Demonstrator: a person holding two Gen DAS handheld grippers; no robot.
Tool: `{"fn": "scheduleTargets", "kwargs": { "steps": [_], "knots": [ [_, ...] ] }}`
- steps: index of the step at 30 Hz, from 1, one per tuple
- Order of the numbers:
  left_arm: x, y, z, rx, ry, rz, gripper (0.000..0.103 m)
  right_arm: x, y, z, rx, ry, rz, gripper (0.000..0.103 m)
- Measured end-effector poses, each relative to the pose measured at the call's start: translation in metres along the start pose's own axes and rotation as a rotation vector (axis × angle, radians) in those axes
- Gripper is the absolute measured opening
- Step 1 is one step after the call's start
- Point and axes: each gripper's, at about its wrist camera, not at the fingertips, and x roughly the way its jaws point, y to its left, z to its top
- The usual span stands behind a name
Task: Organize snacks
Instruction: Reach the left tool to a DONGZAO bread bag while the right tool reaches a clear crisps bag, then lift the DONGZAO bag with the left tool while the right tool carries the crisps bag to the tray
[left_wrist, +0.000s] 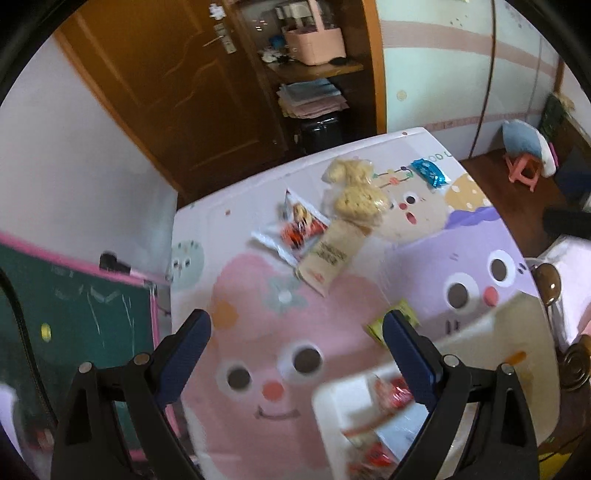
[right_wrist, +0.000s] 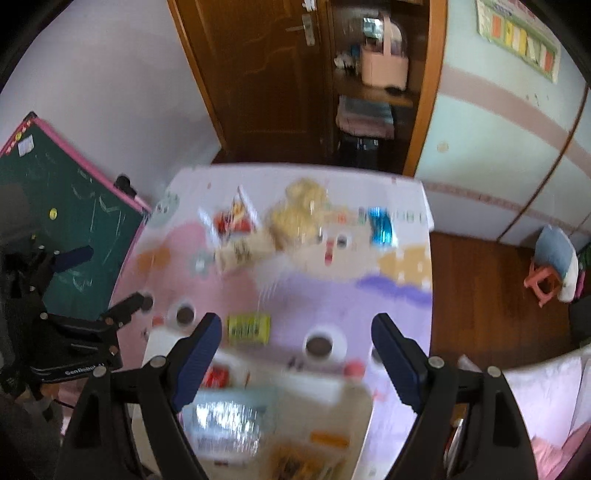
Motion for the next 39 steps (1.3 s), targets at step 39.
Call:
{"fn": "scheduleTargets", "kwargs": {
  "steps": [39],
  "knots": [
    [0.307, 0.058, 0.082, -0.106, 0.333, -0.251, 0.060, 0.307, 0.004, 0.074, -0.081, 0.260, 0.093, 0.059]
  ]
}}
